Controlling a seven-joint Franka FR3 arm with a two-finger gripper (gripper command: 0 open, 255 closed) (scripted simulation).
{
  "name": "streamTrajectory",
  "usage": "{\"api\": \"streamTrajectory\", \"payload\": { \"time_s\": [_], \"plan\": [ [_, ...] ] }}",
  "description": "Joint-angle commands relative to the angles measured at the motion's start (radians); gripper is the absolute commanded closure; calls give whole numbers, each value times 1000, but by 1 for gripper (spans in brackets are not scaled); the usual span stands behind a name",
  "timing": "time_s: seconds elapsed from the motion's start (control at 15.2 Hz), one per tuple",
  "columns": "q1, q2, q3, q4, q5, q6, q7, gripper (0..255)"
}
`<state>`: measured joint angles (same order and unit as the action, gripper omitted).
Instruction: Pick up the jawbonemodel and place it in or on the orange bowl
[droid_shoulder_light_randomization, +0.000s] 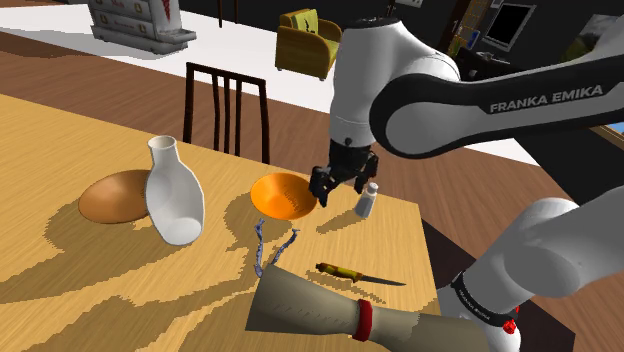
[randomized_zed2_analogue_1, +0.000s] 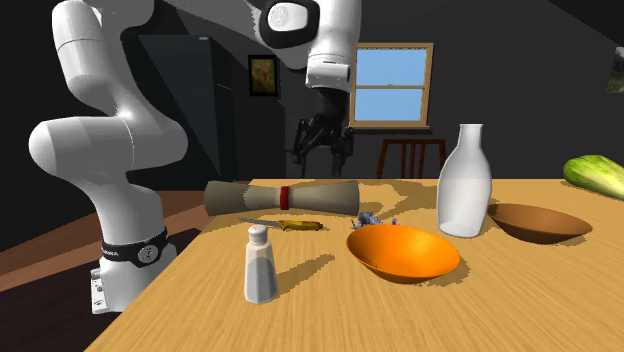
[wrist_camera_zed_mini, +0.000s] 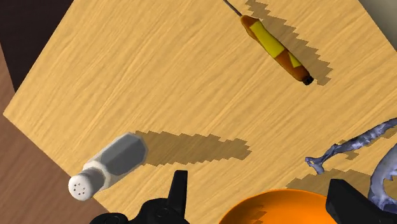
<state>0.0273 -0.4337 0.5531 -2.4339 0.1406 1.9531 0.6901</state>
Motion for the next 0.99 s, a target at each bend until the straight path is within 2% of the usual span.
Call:
{"api": "streamTrajectory", "payload": {
  "time_s": [0.0, 0.26, 0.53, 0.66, 0.86, 0.92],
  "plan": [
    [-15, 72, 52, 32, -17, 43, 84, 0],
    [-51, 241, 155, 116, -102, 114, 272, 0],
    [-62, 446, 227, 227, -260, 154, 493, 0],
    [-40, 556, 234, 294, -354, 156, 605, 0],
    [27, 713, 208, 408, -480, 141, 750, 0],
    [36, 721, 201, 416, -485, 140, 758, 0]
  ]
}}
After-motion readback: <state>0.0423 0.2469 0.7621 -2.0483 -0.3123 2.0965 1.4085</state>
